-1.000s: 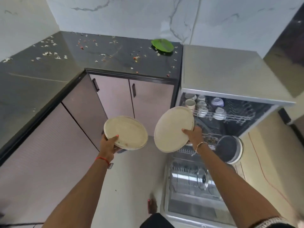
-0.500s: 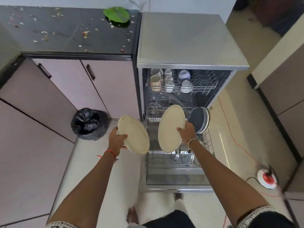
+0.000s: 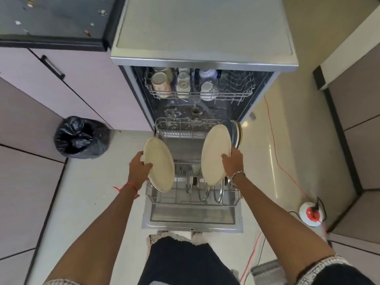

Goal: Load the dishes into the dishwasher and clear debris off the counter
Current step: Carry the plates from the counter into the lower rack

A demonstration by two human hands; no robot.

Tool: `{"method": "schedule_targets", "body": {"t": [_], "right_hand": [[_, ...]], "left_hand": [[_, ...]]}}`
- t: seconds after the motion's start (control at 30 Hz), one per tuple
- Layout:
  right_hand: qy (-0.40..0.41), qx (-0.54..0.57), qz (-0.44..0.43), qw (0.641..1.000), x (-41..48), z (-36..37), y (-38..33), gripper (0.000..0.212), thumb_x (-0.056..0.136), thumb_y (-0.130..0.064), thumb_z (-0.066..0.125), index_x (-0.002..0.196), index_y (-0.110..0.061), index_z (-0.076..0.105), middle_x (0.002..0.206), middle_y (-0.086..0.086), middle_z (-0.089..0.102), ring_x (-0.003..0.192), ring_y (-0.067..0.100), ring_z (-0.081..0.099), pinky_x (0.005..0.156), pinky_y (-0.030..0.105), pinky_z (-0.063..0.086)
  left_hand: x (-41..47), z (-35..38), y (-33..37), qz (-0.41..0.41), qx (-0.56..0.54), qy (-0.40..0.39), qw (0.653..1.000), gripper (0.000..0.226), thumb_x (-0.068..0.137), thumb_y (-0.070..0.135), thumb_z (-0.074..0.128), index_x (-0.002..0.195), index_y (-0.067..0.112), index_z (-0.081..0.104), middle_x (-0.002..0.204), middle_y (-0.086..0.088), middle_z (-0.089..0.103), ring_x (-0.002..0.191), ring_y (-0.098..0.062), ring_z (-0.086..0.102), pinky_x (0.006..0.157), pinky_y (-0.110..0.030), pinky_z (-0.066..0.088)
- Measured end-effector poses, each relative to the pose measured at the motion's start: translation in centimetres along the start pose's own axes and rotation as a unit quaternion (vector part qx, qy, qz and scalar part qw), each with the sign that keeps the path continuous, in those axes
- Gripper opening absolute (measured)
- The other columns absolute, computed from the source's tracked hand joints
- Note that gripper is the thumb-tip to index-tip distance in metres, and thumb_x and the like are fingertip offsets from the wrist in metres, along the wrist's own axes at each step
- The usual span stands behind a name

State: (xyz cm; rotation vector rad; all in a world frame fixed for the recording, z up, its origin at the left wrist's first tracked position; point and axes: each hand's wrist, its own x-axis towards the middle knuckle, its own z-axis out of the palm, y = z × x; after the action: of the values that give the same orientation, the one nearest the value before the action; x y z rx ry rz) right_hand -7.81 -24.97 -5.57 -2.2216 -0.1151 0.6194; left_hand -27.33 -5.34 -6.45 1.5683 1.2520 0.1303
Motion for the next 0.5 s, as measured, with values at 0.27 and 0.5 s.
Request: {"method": "schedule_targets", "body": {"t": [0.27,0.5], "right_hand": [[0.057,-0.002,0.018,0.998,6.9,-1.6,0.9,0.029,0.086,0.0,0.05,0.115,0.005,0.055,0.111,0.022,0.06,0.104,0.036,0.056,0.085,0.042,0.051],[0.081,-0.052,0.027,0.995,14.3,-0.3,2.9,0.03,0.085,-0.005,0.054,0.113,0.005,0.057,0.106,0.021,0.063,0.098,0.038,0.06,0.082,0.051,0.054]], "left_hand": [[4.3,4.1,2.8,0.023,0.036,-0.001,0.999,0.049,0.084,-0.005,0.054,0.131,0.005,0.044,0.121,-0.016,0.052,0.103,-0.034,0.052,0.08,-0.053,0.052],[10.0,7.8,2.1,0.015,0.032,-0.014,0.999,0.049,0.082,-0.005,0.055,0.13,0.003,0.045,0.119,-0.018,0.056,0.104,-0.038,0.054,0.084,-0.051,0.051]]}}
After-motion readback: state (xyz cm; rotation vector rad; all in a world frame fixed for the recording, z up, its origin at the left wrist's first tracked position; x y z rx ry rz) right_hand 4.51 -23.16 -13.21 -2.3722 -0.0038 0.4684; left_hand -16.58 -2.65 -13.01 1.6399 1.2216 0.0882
